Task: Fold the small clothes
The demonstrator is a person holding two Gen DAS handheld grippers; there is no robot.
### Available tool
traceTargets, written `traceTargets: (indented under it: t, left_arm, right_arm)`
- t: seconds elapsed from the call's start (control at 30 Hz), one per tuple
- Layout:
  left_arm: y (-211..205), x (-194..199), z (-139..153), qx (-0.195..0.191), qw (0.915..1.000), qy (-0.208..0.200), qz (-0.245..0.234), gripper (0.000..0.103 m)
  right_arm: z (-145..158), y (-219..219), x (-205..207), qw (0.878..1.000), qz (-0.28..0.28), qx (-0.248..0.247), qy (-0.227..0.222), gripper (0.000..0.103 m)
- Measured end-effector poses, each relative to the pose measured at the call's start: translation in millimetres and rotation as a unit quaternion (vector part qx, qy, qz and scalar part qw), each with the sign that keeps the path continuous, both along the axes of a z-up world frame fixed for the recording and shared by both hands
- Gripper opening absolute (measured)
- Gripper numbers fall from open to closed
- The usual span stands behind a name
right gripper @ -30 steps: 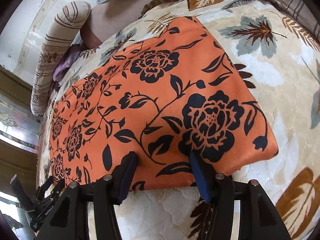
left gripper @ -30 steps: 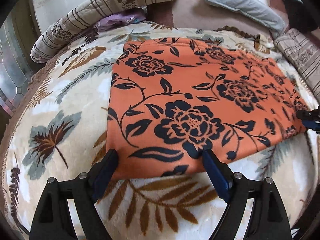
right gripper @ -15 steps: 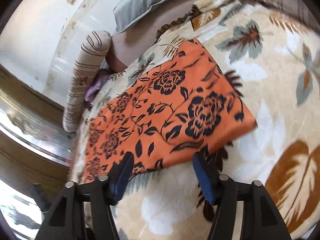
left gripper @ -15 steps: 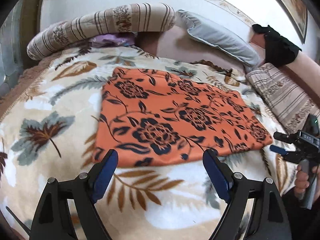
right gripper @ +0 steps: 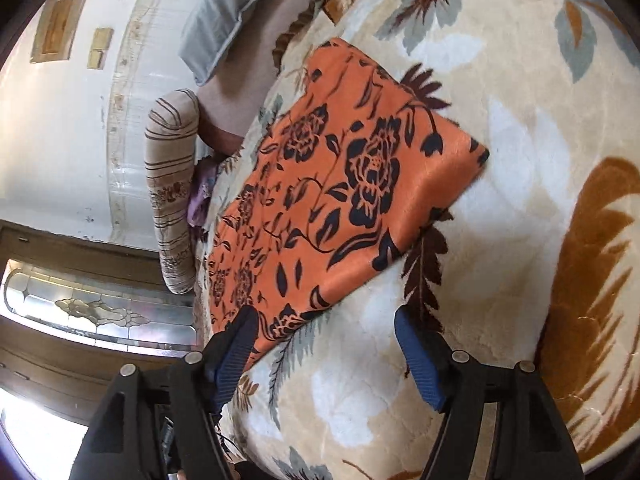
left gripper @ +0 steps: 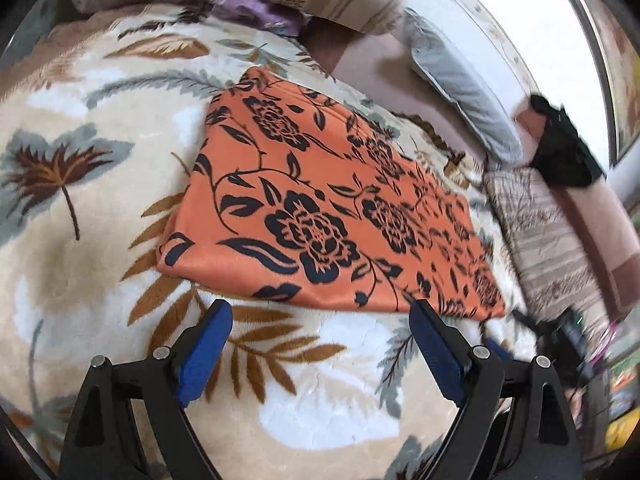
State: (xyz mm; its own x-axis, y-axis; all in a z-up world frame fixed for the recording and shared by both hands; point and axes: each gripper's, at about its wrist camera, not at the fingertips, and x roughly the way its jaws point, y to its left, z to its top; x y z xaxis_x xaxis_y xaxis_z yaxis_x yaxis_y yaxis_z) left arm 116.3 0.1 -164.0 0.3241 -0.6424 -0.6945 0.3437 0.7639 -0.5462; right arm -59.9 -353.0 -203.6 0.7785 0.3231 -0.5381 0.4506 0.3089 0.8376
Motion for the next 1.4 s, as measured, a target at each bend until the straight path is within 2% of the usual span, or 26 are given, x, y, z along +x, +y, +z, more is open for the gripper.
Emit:
traceTargets:
  t: [0.13, 0.23, 0.3, 0.47, 0.53, 0.57, 0.6, 0.7, 0.83, 0.87, 0.9, 0.97, 1.03, 1.1, 1.2, 1.3, 1.4]
  left_arm:
    - [10, 17, -13, -0.034, 0.9976, 0.043, 0.042, 0.090]
    - [17, 30, -26, -0.068, 0.9923, 0.074, 0.072, 0.090]
    - [21, 37, -29, -0.097, 0.9870, 0.082, 0.098, 0.090]
    - [22, 48, -30, -0.124, 0.9801, 0.087, 0.129, 0.088]
    - [22, 50, -30, -0.123, 0.9794, 0.083, 0.136, 0.081]
    - [21, 52, -31, -0.121, 0.9794, 0.082, 0.140, 0.072]
    - [21, 54, -33, -0.117, 0.9792, 0.082, 0.145, 0.059]
    - [20, 59, -39, -0.104, 0.9792, 0.083, 0.154, 0.036]
    - [12, 60, -38, -0.082, 0.9843, 0.063, 0.143, 0.035]
    - [9, 61, -39, -0.074, 0.9853, 0.061, 0.141, 0.036]
    - [9, 62, -41, -0.073, 0.9854, 0.060, 0.141, 0.036]
    - [8, 63, -40, -0.073, 0.9864, 0.052, 0.138, 0.036]
    - [6, 63, -38, -0.071, 0.9882, 0.037, 0.131, 0.025]
    - [3, 59, -31, -0.071, 0.9902, 0.013, 0.120, 0.020]
    - [-1, 50, -16, -0.062, 0.9924, -0.025, 0.103, 0.018]
    - [7, 41, -7, -0.074, 0.9924, -0.019, 0.096, 0.018]
    - [17, 21, 0, -0.061, 0.9942, -0.019, 0.087, 0.018]
  right_arm:
    - [-13, -7, 0, 1.000, -0.018, 0.024, -0.001, 0.074]
    - [-17, -12, 1, 0.999, -0.033, 0.033, -0.008, 0.074]
    - [-18, -16, 2, 0.998, -0.039, 0.037, -0.012, 0.074]
    - [-22, -32, 12, 0.996, -0.070, 0.045, -0.017, 0.074]
    - [-25, -40, 15, 0.994, -0.089, 0.056, -0.023, 0.074]
    - [-26, -45, 17, 0.993, -0.100, 0.062, -0.028, 0.074]
    - [-28, -49, 18, 0.991, -0.110, 0.065, -0.031, 0.074]
    - [-29, -57, 26, 0.989, -0.129, 0.059, -0.035, 0.074]
    - [-25, -59, 40, 0.990, -0.137, 0.013, -0.028, 0.072]
    - [-23, -58, 45, 0.991, -0.133, -0.011, -0.020, 0.066]
    - [-22, -57, 48, 0.991, -0.129, -0.032, -0.010, 0.048]
    - [-28, -56, 54, 0.991, -0.118, -0.055, 0.018, 0.022]
    - [-27, -56, 51, 0.990, -0.125, -0.057, 0.006, 0.019]
    - [-17, -51, 51, 0.989, -0.121, -0.087, 0.001, 0.018]
    - [-2, -45, 44, 0.985, -0.123, -0.120, -0.018, 0.016]
    - [9, -41, 28, 0.983, -0.127, -0.126, -0.026, 0.014]
    - [18, -36, 7, 0.984, -0.123, -0.130, -0.026, 0.014]
